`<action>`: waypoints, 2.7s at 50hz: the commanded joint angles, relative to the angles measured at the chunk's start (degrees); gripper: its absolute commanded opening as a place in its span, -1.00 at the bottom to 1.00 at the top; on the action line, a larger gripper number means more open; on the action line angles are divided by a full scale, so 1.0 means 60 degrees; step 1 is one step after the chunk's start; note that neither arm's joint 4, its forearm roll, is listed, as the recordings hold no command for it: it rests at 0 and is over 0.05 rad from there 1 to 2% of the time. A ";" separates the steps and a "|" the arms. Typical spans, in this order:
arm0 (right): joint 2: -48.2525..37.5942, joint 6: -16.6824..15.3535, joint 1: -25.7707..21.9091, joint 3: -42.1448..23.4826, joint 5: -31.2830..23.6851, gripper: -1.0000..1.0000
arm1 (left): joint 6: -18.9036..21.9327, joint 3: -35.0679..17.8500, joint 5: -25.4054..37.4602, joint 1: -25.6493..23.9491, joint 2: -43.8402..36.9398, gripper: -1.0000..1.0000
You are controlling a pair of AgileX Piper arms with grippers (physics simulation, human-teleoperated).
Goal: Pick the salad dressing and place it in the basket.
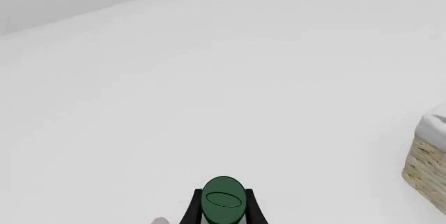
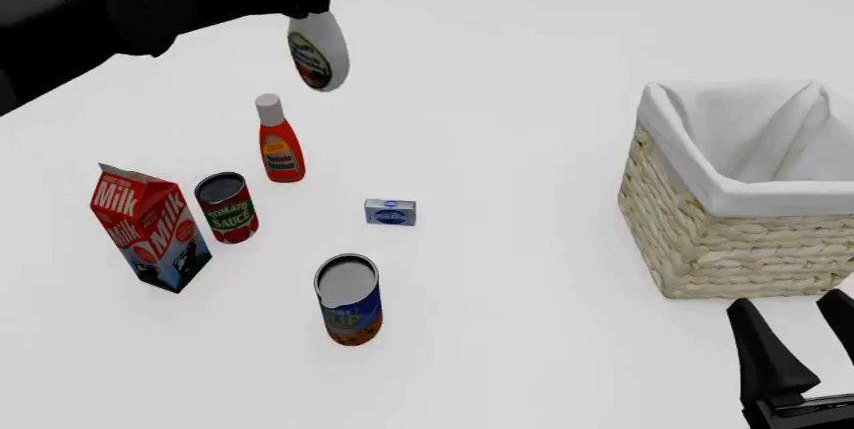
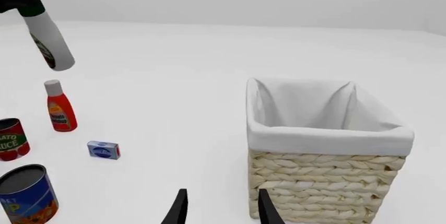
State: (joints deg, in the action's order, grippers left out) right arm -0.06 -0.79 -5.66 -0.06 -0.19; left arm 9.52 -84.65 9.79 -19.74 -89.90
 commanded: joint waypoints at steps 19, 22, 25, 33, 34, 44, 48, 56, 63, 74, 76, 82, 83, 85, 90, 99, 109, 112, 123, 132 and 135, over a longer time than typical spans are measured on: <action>0.0006 0.0077 0.0083 0.0003 0.0036 1.00 | -0.0309 0.0785 -0.0492 -0.2109 0.0126 -1.00; 0.0006 0.0083 0.0085 0.0004 0.0037 1.00 | -0.0483 0.0777 -0.0480 -0.2277 0.0107 -1.00; 0.0006 0.0094 0.0094 0.0003 0.0051 1.00 | -0.0533 0.0813 -0.0493 -0.2403 0.0102 -1.00; 0.0006 0.0088 0.0059 0.0005 0.0066 1.00 | -0.0630 0.0803 -0.0512 -0.2487 0.0013 -1.00; 0.0006 0.0099 0.0029 0.0005 0.0066 1.00 | -0.0631 0.0810 -0.0523 -0.2489 -0.0008 -1.00; 0.0003 0.0005 -0.0156 -0.0122 0.0036 1.00 | -0.0567 0.0904 -0.0604 -0.2593 -0.0053 -1.00; -0.0137 -0.0264 -0.0681 -0.0460 -0.0231 1.00 | -0.0578 0.0940 -0.0610 -0.2651 -0.0060 -1.00; -0.0579 -0.0666 -0.1495 -0.1430 -0.0667 1.00 | -0.0526 0.1000 -0.0654 -0.2702 -0.0084 -1.00; -0.1944 -0.1562 -0.1940 -0.1959 -0.0260 1.00 | -0.0509 0.1037 -0.0664 -0.2799 -0.0070 -1.00; -0.3739 -0.2396 -0.2629 -0.3225 -0.0250 1.00 | -0.0441 0.1156 -0.0708 -0.2992 -0.0026 -1.00; -0.3985 -0.2293 -0.2791 -0.3485 -0.0300 1.00 | -0.0465 0.1149 -0.0692 -0.3027 -0.0027 -1.00; -0.4589 -0.2512 -0.3092 -0.3925 -0.0180 1.00 | -0.0517 0.1147 -0.0665 -0.3111 0.0007 -1.00; -0.4650 -0.2527 -0.3129 -0.3972 -0.0150 1.00 | -0.0511 0.1157 -0.0671 -0.3119 0.0011 -1.00; -0.4777 -0.2488 -0.3188 -0.4059 -0.0105 1.00 | -0.0502 0.1167 -0.0672 -0.3118 0.0003 -1.00; -0.5154 -0.2580 -0.3407 -0.4354 0.0048 1.00 | -0.0516 0.1206 -0.0674 -0.3181 0.0034 -1.00; -0.5763 -0.2633 -0.3764 -0.4683 0.0440 1.00 | -0.0578 0.1245 -0.0664 -0.3273 0.0107 -1.00; -0.6588 -0.2770 -0.4065 -0.4866 0.1130 1.00 | -0.0569 0.1328 -0.0661 -0.3369 0.0214 -1.00; -0.6862 -0.2718 -0.4180 -0.4927 0.1355 1.00 | -0.0587 0.1359 -0.0669 -0.3381 0.0238 -1.00; -0.7723 -0.2564 -0.4378 -0.5078 0.2108 1.00 | -0.0711 0.1350 -0.0560 -0.3492 0.0400 -1.00; -0.8285 -0.2457 -0.4526 -0.5487 0.2460 1.00 | -0.0864 0.1421 -0.0566 -0.3565 0.0479 -1.00; -0.8457 -0.2502 -0.4524 -0.5530 0.2616 1.00 | -0.0872 0.1434 -0.0556 -0.3599 0.0513 -1.00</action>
State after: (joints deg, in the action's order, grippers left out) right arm -47.09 -16.07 -32.01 -31.51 12.72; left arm 4.09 -75.92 6.44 -40.80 -87.72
